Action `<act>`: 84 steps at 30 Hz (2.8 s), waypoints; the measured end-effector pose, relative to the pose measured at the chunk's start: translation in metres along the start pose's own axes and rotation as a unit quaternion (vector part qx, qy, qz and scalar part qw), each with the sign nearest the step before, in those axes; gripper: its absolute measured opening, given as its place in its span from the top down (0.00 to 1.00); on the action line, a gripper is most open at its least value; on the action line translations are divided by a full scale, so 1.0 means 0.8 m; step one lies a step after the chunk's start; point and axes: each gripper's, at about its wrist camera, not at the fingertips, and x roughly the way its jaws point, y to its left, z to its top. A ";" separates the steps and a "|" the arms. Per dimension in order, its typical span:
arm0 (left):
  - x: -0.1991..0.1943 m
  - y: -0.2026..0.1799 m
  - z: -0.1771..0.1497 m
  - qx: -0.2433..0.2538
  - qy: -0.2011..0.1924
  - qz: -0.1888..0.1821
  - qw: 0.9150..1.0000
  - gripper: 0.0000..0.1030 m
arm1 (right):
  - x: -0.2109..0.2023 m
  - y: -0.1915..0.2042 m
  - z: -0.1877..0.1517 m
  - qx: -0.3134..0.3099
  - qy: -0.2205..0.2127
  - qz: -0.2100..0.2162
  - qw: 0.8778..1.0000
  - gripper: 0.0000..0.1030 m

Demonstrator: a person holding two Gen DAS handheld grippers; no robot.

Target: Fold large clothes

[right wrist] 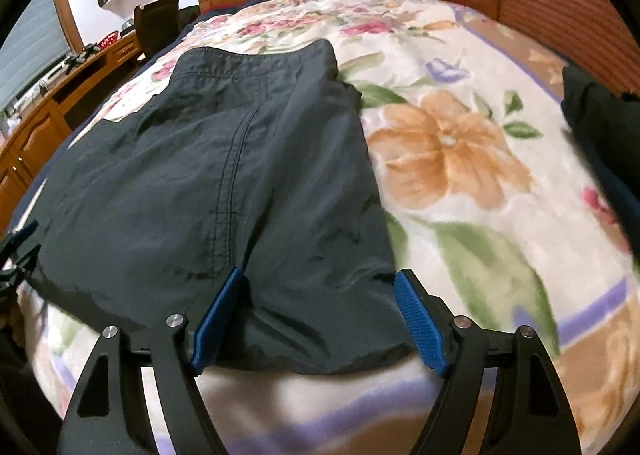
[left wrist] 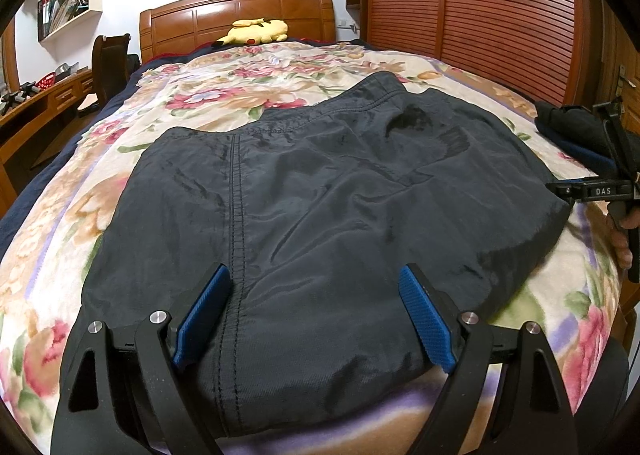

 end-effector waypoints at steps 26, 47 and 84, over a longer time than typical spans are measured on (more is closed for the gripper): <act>-0.018 0.021 -0.002 -0.021 -0.013 -0.007 1.000 0.16 | -0.099 0.139 0.062 -0.179 -0.114 -0.059 0.975 0.93; -0.113 0.168 -0.038 -0.111 -0.062 0.074 0.989 0.16 | -0.107 0.476 0.046 -0.362 -0.170 0.084 0.913 0.94; -0.114 0.119 0.006 -0.106 -0.119 0.011 0.987 0.18 | -0.037 0.370 -0.097 -0.269 -0.028 0.165 0.948 0.94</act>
